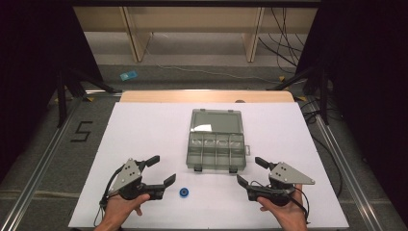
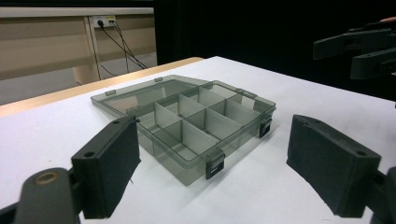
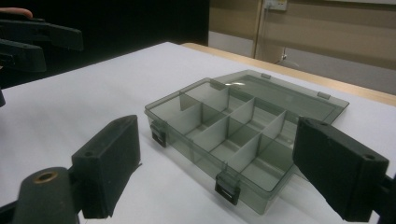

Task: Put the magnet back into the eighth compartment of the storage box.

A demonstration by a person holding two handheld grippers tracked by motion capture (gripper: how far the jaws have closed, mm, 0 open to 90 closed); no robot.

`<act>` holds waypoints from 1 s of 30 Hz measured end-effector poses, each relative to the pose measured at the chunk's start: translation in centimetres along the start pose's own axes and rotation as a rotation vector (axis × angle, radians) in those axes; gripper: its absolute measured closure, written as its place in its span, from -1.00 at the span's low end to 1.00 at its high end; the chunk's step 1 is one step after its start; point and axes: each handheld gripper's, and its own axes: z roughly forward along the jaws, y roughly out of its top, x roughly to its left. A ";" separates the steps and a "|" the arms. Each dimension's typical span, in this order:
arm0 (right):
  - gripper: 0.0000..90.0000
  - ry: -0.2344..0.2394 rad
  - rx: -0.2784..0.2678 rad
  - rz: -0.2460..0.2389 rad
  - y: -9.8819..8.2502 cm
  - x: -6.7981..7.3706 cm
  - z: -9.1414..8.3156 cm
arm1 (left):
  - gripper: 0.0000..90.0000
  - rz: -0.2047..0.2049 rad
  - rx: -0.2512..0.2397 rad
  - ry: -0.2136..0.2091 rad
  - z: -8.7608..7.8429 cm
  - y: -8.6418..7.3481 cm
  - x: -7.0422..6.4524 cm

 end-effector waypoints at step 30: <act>-0.61 0.138 0.159 -0.145 1.2 2.8 2.2 | -0.63 0.002 0.002 0.006 0.0 0.0 0.0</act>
